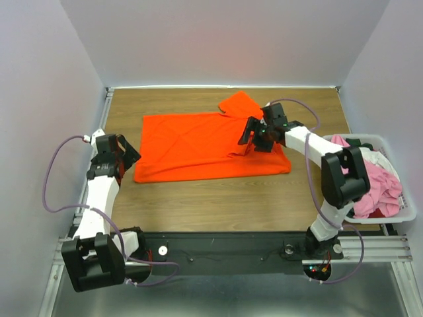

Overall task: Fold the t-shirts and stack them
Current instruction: Fold the tshirt

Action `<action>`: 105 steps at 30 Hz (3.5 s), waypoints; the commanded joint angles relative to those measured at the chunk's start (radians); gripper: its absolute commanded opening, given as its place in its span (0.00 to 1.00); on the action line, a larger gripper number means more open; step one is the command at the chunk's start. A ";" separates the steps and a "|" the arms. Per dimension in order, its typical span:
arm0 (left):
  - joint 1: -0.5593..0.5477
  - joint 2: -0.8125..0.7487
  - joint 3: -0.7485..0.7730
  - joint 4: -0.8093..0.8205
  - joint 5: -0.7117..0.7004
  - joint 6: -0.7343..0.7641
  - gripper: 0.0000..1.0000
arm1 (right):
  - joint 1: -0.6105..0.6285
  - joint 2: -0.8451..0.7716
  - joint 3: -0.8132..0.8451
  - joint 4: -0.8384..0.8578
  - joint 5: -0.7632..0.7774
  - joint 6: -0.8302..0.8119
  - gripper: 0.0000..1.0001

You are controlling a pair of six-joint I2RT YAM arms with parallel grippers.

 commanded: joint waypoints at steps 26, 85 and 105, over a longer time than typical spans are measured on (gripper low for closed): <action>-0.044 -0.080 -0.148 0.174 0.025 0.040 0.91 | 0.092 0.283 0.301 0.111 0.027 0.215 0.86; -0.872 1.153 1.122 0.042 -0.118 0.069 0.57 | -0.164 0.128 0.100 -0.021 0.039 -0.332 0.37; -0.875 1.189 1.093 0.029 -0.178 0.049 0.38 | -0.164 0.140 0.072 -0.021 0.084 -0.333 0.37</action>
